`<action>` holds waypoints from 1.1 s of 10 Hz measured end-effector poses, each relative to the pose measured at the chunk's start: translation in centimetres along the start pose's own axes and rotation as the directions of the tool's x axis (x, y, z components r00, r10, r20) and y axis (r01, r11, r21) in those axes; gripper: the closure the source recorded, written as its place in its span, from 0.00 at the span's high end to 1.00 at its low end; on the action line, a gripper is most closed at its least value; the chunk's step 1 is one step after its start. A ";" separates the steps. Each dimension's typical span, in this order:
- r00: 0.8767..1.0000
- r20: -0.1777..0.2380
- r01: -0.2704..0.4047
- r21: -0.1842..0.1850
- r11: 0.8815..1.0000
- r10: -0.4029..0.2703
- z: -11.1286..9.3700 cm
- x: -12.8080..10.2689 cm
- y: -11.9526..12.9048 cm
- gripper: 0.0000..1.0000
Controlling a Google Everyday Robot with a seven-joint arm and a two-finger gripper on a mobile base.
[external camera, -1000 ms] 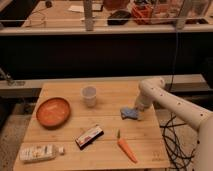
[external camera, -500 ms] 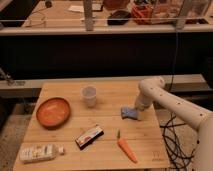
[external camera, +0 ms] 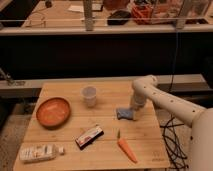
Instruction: Wipe the white sponge on the table
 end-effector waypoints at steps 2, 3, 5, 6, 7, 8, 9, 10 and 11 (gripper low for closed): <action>1.000 -0.005 -0.010 -0.005 1.000 0.010 -0.2 0.3 0.9 0.00; 1.000 -0.005 -0.008 -0.003 1.000 0.008 -0.3 -0.1 0.9 0.00; 1.000 -0.006 -0.018 -0.006 1.000 0.018 -0.6 -0.1 1.6 0.00; 1.000 -0.011 -0.019 -0.011 1.000 0.019 -0.6 -0.1 2.0 0.00; 1.000 -0.013 -0.022 -0.012 1.000 0.022 -0.7 -0.2 2.2 0.00; 0.999 -0.014 -0.030 -0.012 0.999 0.030 -0.9 -0.1 2.5 0.00; 0.999 -0.017 -0.042 -0.014 0.999 0.042 -1.0 0.2 2.8 0.00; 0.999 -0.014 -0.046 -0.014 0.999 0.046 -1.0 0.1 2.7 0.00; 0.999 -0.011 -0.053 -0.018 0.998 0.053 -1.1 0.1 2.8 0.00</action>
